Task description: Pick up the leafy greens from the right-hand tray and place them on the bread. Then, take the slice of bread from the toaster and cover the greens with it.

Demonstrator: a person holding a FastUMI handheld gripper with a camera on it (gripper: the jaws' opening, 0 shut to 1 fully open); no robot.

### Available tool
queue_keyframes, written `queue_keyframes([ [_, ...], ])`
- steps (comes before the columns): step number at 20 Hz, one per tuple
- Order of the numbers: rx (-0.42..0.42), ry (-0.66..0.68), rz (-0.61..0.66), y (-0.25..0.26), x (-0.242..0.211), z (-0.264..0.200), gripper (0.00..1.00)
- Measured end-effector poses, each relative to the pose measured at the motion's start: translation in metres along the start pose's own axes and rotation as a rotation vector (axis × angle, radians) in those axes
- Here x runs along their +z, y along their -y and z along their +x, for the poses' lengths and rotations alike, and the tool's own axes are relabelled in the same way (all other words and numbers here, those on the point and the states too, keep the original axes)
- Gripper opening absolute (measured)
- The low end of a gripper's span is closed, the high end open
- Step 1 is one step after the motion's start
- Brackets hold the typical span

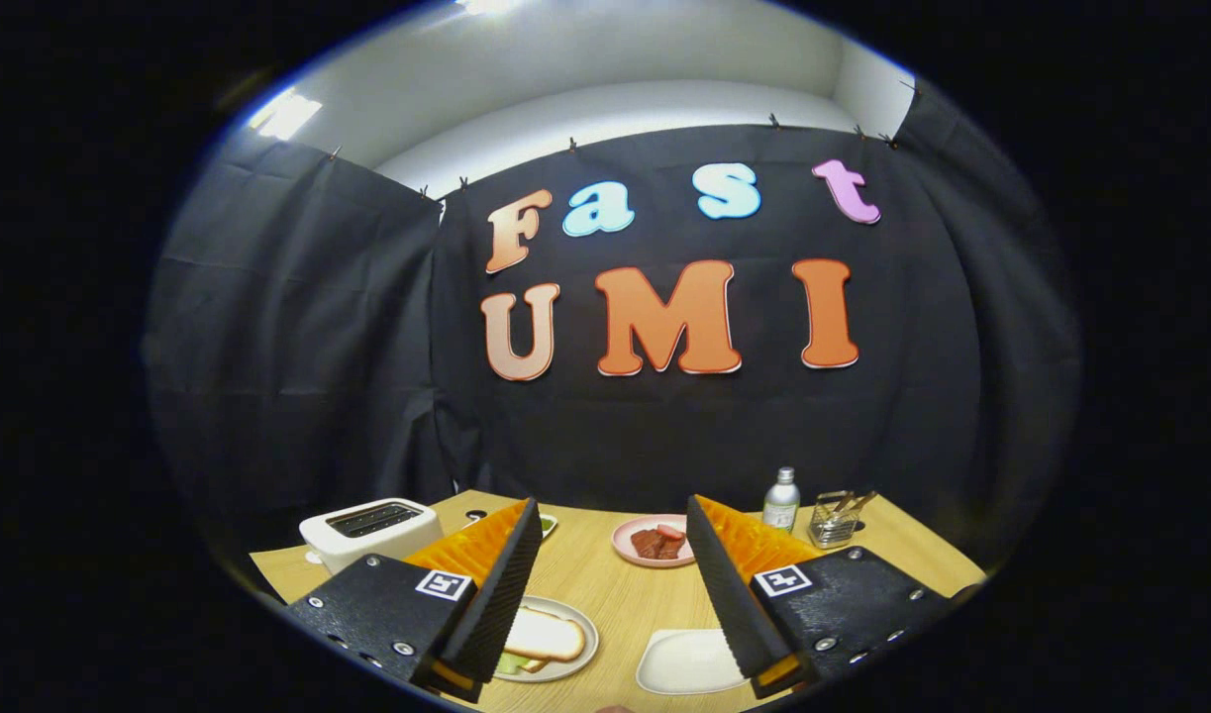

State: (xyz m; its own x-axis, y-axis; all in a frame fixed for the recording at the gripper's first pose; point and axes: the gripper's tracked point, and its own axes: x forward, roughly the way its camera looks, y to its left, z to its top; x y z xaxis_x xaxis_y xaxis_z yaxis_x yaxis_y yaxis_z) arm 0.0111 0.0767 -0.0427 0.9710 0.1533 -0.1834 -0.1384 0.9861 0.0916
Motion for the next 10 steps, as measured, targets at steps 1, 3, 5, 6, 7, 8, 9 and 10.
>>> queue_keyframes([
  [1, 0.012, 0.013, 0.003, -0.007, 0.005, -0.005, 0.89],
  [3, 0.015, 0.036, 0.002, -0.017, 0.014, -0.014, 0.9],
  [5, -0.002, 0.039, -0.01, -0.023, 0.02, -0.018, 0.92],
  [6, -0.004, 0.036, -0.014, -0.03, 0.021, -0.02, 0.92],
  [7, 0.001, 0.035, -0.015, -0.038, 0.023, -0.023, 0.93],
  [8, 0.008, 0.036, -0.016, -0.046, 0.025, -0.026, 0.93],
  [9, 0.014, 0.046, -0.029, -0.053, 0.029, -0.03, 0.94],
  [10, 0.009, 0.059, -0.046, -0.055, 0.036, -0.035, 0.95],
])
